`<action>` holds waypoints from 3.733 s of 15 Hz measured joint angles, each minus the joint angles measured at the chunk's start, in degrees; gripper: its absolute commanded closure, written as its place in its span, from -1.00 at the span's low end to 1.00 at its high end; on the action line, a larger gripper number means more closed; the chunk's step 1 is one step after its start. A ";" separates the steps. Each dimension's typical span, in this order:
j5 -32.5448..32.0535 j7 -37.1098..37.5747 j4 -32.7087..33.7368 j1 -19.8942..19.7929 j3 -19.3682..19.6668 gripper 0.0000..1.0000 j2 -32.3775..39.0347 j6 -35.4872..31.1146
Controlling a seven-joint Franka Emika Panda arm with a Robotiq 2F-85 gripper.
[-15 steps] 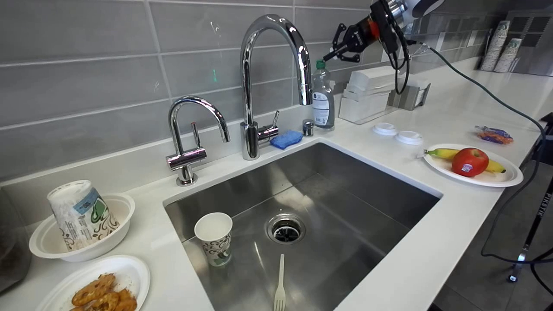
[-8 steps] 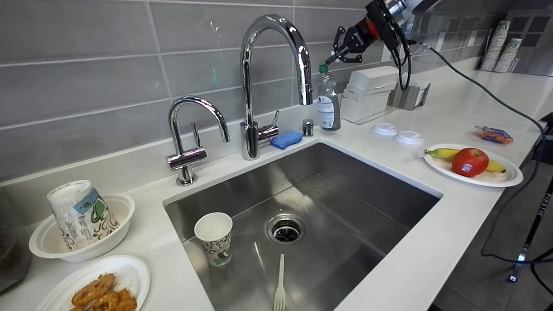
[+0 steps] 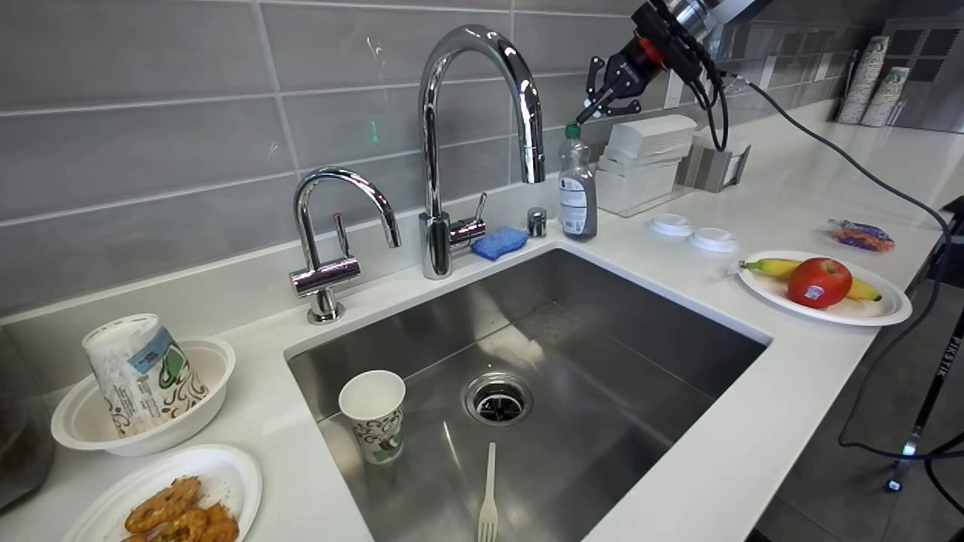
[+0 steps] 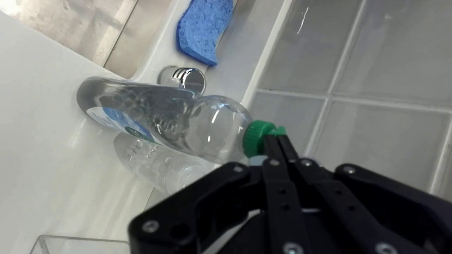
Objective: Open the soap bottle
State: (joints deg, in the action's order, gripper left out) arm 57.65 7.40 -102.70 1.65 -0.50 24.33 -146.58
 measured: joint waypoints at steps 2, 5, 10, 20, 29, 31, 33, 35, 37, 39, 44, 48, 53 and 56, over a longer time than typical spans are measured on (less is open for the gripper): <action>-2.31 2.58 -0.12 0.00 0.12 0.99 -0.58 0.00; -5.95 6.11 -0.61 0.00 0.28 0.99 -1.53 0.00; -10.06 10.05 -1.33 0.01 0.40 0.99 -2.77 0.00; 2.19 9.36 -2.39 -3.46 -1.64 -0.59 -6.39 5.51; 22.27 -8.92 -8.47 -8.54 0.45 -1.00 -8.72 15.22; 25.19 -13.02 -9.24 -8.58 0.70 -1.00 -7.95 15.59; 27.22 -17.06 -9.39 -8.45 0.72 -1.00 -6.85 15.60; 28.91 -21.05 -9.30 -8.17 0.72 -1.00 -5.72 15.56; 30.33 -24.58 -8.85 -7.82 0.72 -1.00 -4.58 15.52; 31.11 -27.33 -8.24 -7.45 0.72 -0.92 -3.55 15.51; 32.65 -32.63 -6.70 -6.86 0.73 -0.14 -2.10 15.51; 33.07 -34.92 -6.27 -6.83 0.79 0.33 -1.94 15.51; 33.10 -36.21 -6.18 -6.84 1.08 0.89 -1.88 15.50; 33.10 -36.98 -5.95 -6.79 1.09 1.00 -1.89 15.50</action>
State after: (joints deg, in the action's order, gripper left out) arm 90.75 -29.58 -108.65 -5.13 0.60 22.44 -131.08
